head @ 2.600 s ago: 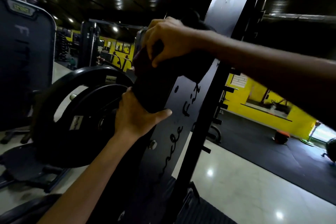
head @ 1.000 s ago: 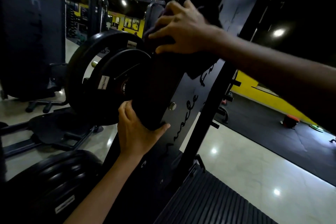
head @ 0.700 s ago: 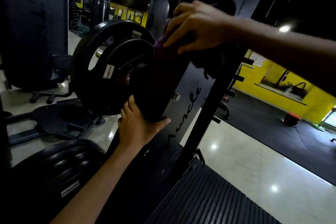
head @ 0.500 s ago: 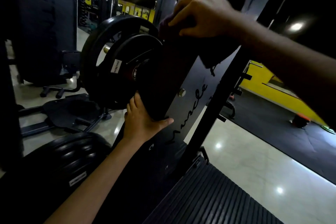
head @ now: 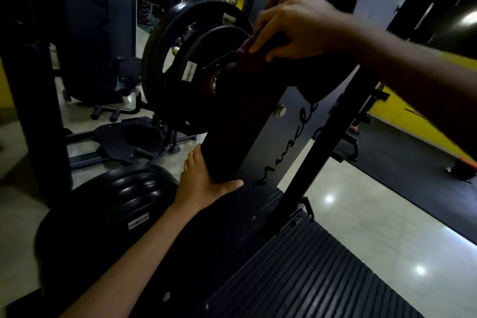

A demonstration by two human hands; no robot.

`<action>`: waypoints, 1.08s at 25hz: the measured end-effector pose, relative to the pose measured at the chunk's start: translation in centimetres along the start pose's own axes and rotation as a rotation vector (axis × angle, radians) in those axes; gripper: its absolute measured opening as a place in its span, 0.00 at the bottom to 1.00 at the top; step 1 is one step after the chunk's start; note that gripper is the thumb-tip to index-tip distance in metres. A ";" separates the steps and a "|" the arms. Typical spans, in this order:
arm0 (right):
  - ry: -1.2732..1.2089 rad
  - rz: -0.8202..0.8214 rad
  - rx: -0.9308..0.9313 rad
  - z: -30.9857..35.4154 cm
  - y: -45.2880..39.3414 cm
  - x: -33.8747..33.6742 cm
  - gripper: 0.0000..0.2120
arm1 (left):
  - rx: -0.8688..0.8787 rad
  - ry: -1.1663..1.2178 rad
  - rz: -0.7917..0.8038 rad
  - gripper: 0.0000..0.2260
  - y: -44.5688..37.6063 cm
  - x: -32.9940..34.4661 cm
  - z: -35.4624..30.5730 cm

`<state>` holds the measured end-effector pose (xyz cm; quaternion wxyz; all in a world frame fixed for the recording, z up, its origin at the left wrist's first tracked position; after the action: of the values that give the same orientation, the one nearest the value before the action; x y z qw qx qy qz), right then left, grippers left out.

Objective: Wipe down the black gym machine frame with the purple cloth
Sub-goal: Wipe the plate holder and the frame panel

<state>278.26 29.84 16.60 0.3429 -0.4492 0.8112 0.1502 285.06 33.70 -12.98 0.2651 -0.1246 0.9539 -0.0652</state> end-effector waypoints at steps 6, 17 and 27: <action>-0.068 0.095 -0.238 9.4 0.3 4.3 0.18 | 0.022 -0.042 -0.015 0.54 -0.4 0.0 0.0; 0.002 0.123 -0.140 11.2 -0.6 5.0 0.20 | 0.005 0.019 -0.081 0.55 -0.2 -0.1 0.4; -0.016 0.108 -0.094 10.9 0.0 4.8 0.20 | -0.163 -0.036 0.047 0.62 2.4 2.1 7.6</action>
<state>281.12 32.82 5.40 0.3193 -0.4192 0.8235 0.2101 286.83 34.99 -20.97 0.2725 -0.1246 0.9538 0.0210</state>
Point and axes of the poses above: each hand's wrist, its own y-axis away from the middle knuckle, its own x-axis out of the palm, z = x × y, the point moved 9 cm from there along -y, towards the middle knuckle, and after that the axes turned 3 degrees about z, right-handed, at the moved point
